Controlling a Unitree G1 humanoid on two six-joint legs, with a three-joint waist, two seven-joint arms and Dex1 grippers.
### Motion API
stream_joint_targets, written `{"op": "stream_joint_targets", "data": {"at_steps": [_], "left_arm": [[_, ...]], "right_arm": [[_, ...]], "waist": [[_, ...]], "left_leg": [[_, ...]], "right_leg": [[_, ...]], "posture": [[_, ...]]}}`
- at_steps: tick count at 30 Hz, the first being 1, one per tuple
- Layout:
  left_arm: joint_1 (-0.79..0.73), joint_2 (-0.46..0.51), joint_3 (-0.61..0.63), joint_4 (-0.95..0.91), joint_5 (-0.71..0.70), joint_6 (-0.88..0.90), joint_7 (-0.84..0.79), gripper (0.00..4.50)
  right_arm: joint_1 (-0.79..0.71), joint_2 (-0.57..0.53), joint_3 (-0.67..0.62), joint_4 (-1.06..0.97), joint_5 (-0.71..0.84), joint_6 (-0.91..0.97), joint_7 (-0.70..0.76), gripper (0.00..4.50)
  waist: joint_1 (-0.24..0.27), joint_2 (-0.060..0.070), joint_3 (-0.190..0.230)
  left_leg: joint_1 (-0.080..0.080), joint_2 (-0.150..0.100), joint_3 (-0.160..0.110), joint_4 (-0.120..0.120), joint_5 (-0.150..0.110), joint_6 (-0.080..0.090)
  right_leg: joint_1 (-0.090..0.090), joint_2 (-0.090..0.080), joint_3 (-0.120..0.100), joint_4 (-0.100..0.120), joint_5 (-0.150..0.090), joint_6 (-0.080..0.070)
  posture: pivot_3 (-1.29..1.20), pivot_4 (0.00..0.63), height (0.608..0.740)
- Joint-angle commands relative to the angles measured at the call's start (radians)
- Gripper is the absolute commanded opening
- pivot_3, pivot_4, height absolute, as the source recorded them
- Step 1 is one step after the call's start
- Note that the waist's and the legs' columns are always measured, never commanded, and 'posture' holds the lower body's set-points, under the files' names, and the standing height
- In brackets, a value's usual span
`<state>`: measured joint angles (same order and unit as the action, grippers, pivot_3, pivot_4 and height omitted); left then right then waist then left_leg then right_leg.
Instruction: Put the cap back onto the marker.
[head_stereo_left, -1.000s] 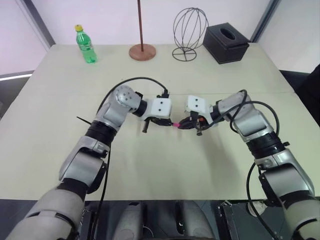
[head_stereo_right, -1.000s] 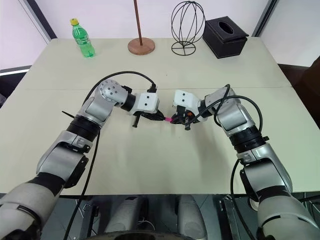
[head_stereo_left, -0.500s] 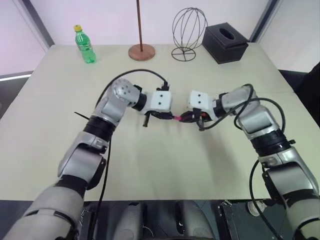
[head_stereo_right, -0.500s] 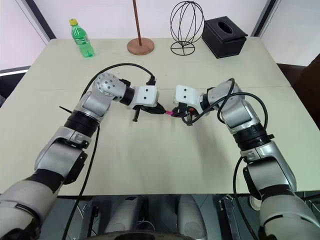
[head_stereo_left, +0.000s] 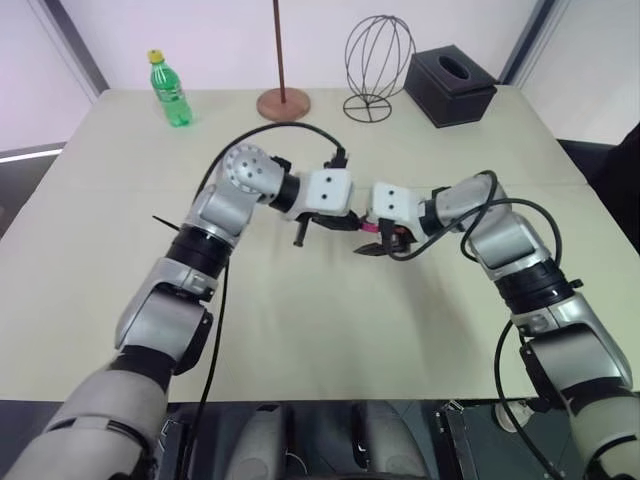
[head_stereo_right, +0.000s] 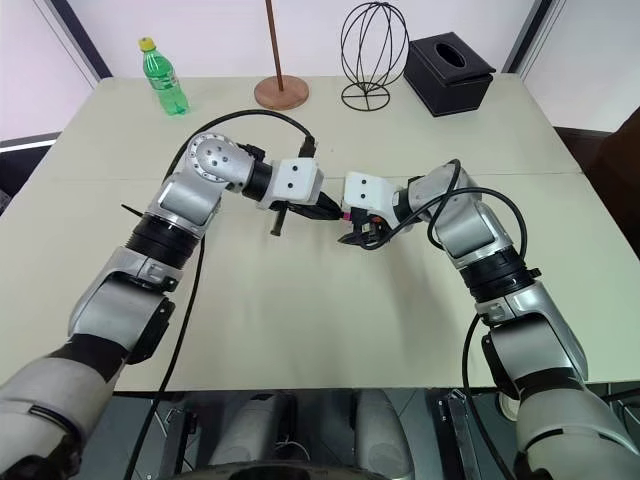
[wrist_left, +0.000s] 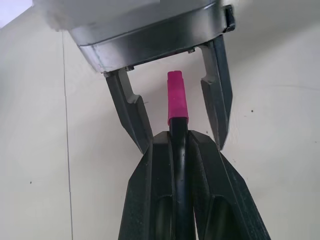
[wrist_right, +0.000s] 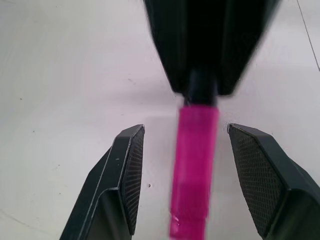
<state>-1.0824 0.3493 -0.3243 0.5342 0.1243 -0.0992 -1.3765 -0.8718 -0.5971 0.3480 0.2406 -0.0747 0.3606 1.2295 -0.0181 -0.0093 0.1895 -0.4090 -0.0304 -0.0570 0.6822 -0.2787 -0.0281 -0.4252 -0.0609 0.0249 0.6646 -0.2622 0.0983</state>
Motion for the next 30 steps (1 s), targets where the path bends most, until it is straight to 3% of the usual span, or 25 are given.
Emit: {"op": "stream_joint_targets", "data": {"at_steps": [1, 7, 12, 16, 21, 25, 30], "left_arm": [[0.047, 0.045, -0.018, -0.035, -0.009, 0.01, -0.031, 0.0], [0.162, 0.16, 0.022, -0.023, -0.019, -0.011, 0.007, 0.0], [0.289, 0.227, 0.191, -0.125, -0.138, 0.136, 0.135, 0.0], [0.416, 0.275, 0.389, -0.251, -0.181, 0.345, 0.38, 0.0], [0.54, 0.307, 0.493, -0.418, -0.194, 0.55, 0.543, 0.0], [0.613, 0.313, 0.526, -0.46, -0.22, 0.599, 0.592, 1.81], [0.612, 0.292, 0.532, -0.378, -0.224, 0.554, 0.666, 4.43]], "right_arm": [[-0.022, -0.022, -0.045, -0.034, 0.013, 0.022, -0.019, 2.69], [0.07, -0.093, -0.128, -0.133, 0.032, 0.089, -0.093, 2.69], [0.236, -0.171, -0.25, -0.281, 0.029, 0.181, -0.215, 2.69], [0.393, -0.201, -0.393, -0.385, 0.031, 0.271, -0.339, 2.69], [0.482, -0.182, -0.46, -0.434, 0.049, 0.323, -0.43, 2.69], [0.48, -0.14, -0.457, -0.396, 0.056, 0.312, -0.5, 2.74], [0.45, -0.127, -0.427, -0.341, 0.051, 0.269, -0.537, 2.74]], "waist": [[-0.001, 0.0, 0.0], [0.001, 0.001, 0.0], [0.007, 0.0, 0.0], [0.005, 0.0, 0.0], [0.0, 0.0, 0.0], [0.003, 0.0, 0.0], [0.008, 0.0, 0.0]], "left_leg": [[0.0, 0.0, 0.0, 0.0, 0.0, 0.0], [0.0, 0.001, 0.0, 0.0, 0.0, 0.0], [-0.001, 0.003, -0.001, 0.0, 0.0, 0.0], [-0.001, 0.003, -0.001, 0.0, 0.0, 0.0], [0.0, 0.004, 0.0, -0.001, 0.0, 0.0], [0.001, 0.004, 0.0, -0.001, 0.0, 0.0], [0.001, 0.003, 0.0, -0.001, 0.0, 0.0]], "right_leg": [[0.0, 0.0, 0.0, 0.0, 0.0, 0.0], [0.0, 0.0, 0.0, 0.0, 0.0, 0.0], [0.0, -0.001, 0.0, 0.0, 0.0, 0.0], [0.0, -0.001, 0.0, 0.0, 0.0, 0.0], [0.0, 0.0, 0.0, 0.001, 0.0, 0.0], [0.0, -0.001, 0.0, 0.001, 0.0, 0.0], [0.0, -0.002, 0.0, 0.0, 0.0, 0.0]], "posture": [[0.0, 0.15, 0.74], [0.0, 0.15, 0.74], [0.0, 0.15, 0.74], [0.0, 0.15, 0.74], [0.0, 0.15, 0.74], [0.0, 0.15, 0.74], [0.0, 0.15, 0.74]]}}
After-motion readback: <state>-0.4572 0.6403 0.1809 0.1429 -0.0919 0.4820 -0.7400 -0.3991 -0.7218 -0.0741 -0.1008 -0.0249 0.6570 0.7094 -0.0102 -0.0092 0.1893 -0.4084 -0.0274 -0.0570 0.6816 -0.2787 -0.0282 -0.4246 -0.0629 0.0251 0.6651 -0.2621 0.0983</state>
